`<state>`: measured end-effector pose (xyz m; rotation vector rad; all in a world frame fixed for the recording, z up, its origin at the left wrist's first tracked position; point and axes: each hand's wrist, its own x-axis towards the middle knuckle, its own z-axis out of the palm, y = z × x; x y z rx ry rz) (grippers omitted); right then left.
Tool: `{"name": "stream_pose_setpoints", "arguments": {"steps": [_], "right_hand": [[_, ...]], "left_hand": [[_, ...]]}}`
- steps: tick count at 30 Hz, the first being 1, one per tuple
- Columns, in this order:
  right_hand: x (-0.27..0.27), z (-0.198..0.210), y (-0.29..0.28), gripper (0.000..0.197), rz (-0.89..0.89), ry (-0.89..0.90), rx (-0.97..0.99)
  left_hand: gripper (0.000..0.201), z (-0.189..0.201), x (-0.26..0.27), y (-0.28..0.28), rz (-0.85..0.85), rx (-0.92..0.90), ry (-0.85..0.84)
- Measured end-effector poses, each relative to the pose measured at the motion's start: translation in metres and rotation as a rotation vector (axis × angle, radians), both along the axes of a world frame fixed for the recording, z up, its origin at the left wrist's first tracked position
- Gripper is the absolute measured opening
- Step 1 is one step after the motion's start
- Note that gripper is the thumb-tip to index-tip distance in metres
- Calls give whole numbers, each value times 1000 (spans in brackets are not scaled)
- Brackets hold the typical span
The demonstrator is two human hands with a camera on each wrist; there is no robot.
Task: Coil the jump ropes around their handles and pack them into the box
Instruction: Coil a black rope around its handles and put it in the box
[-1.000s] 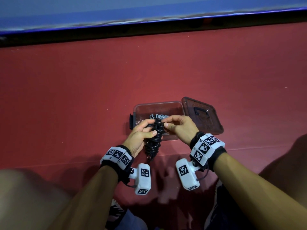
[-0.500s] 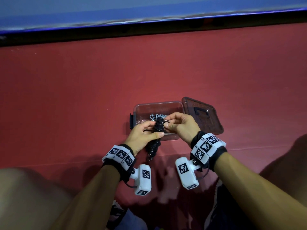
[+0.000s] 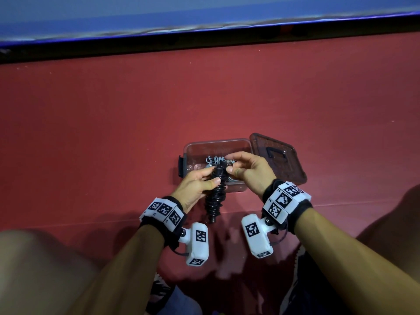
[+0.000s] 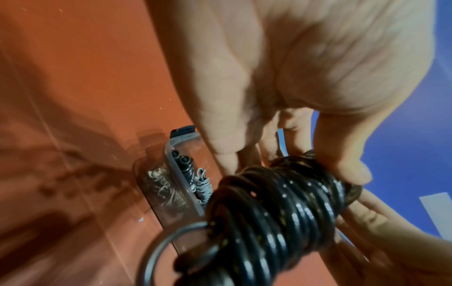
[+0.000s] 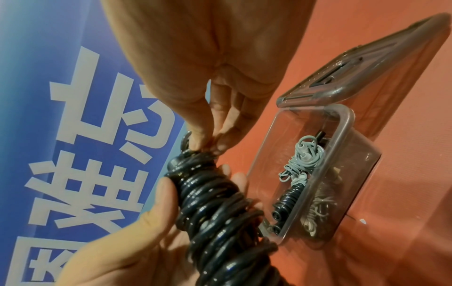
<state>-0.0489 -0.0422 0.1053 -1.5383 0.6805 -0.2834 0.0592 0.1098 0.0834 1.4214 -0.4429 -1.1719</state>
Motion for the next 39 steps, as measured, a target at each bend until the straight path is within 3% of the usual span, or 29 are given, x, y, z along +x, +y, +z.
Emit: {"name": "stream_pose_setpoints", "arguments": {"steps": [8,14,18,25,34,39], "right_hand": [[2,2,5,24,-26,-36,153],[2,3,7,18,-72,-32,141],[4,4,7,21,-104,-44,152],[5,4,5,19,-101,-100,314],[7,1,1,24,-154,-26,273],[10,-7,1,24,-189,6,277]], "left_hand": [[54,4,1,2,-4,5,8],[51,6,1,2,-12,-4,1],[37,8,-1,2,-29,-9,-7],[44,11,0,2,-34,-18,4],[65,14,-3,-1,-62,-70,-77],[61,15,-6,-1,-128,-56,-170]]}}
